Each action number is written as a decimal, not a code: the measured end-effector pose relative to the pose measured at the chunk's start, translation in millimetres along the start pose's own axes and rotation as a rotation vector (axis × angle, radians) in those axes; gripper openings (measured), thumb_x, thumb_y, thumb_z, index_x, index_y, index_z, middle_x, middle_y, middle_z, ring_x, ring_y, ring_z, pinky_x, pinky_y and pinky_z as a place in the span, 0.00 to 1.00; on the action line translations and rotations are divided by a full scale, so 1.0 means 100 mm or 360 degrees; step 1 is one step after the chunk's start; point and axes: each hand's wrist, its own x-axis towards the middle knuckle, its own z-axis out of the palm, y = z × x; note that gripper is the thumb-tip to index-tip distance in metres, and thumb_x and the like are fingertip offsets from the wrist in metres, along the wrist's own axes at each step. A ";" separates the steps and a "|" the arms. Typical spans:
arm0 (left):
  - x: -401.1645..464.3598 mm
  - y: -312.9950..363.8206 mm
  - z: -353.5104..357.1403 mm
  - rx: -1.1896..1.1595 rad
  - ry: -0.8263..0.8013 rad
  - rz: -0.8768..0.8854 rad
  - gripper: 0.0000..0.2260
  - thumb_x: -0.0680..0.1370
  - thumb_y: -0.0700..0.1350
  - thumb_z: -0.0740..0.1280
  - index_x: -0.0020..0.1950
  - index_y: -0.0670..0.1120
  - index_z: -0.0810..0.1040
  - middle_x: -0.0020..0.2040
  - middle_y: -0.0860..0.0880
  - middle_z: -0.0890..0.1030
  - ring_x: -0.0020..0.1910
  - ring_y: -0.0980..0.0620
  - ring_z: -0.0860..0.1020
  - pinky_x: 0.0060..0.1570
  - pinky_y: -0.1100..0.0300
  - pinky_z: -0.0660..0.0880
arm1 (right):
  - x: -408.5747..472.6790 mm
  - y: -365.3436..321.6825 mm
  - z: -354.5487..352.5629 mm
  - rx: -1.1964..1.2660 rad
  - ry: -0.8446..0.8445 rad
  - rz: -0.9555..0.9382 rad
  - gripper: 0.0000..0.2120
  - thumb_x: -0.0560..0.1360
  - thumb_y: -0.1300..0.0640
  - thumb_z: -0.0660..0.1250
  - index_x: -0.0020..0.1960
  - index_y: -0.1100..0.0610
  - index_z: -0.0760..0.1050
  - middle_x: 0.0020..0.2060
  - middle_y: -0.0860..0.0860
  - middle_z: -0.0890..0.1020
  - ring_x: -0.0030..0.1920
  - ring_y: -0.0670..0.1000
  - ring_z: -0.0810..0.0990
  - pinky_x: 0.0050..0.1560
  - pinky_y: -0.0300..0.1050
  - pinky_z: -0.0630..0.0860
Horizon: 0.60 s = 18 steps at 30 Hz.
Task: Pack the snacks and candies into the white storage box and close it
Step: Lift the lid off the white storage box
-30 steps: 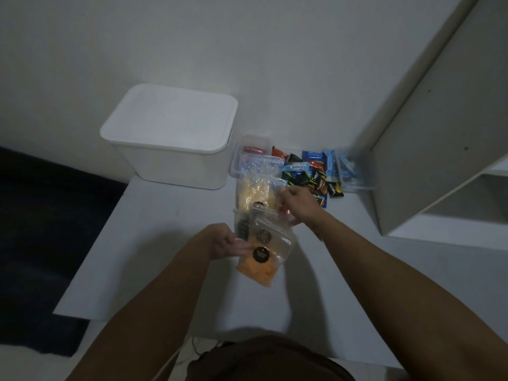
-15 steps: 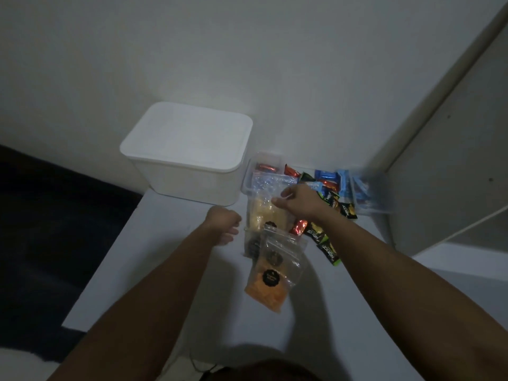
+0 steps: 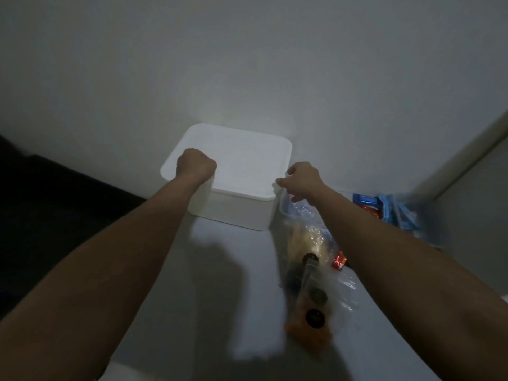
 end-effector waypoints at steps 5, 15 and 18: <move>0.37 -0.20 -0.26 0.0299 0.0167 -0.0063 0.15 0.71 0.42 0.64 0.56 0.38 0.78 0.58 0.39 0.78 0.58 0.38 0.75 0.55 0.50 0.74 | 0.16 -0.13 0.10 -0.0010 0.0069 0.0164 0.10 0.72 0.59 0.74 0.44 0.62 0.75 0.43 0.59 0.82 0.36 0.58 0.84 0.41 0.51 0.84; 0.69 -0.48 -0.45 0.0199 0.0013 -0.0356 0.13 0.72 0.38 0.68 0.54 0.32 0.77 0.53 0.36 0.80 0.48 0.36 0.80 0.38 0.52 0.78 | 0.30 -0.21 0.13 0.0134 0.0181 0.0379 0.10 0.68 0.65 0.77 0.43 0.66 0.77 0.40 0.61 0.82 0.35 0.58 0.84 0.32 0.51 0.83; 0.74 -0.51 -0.47 0.0198 0.0040 -0.0408 0.14 0.70 0.35 0.70 0.54 0.32 0.78 0.52 0.35 0.80 0.47 0.37 0.81 0.30 0.55 0.77 | 0.31 -0.25 0.11 0.0146 0.0197 0.0398 0.11 0.67 0.65 0.77 0.45 0.68 0.78 0.40 0.62 0.83 0.35 0.58 0.85 0.37 0.54 0.84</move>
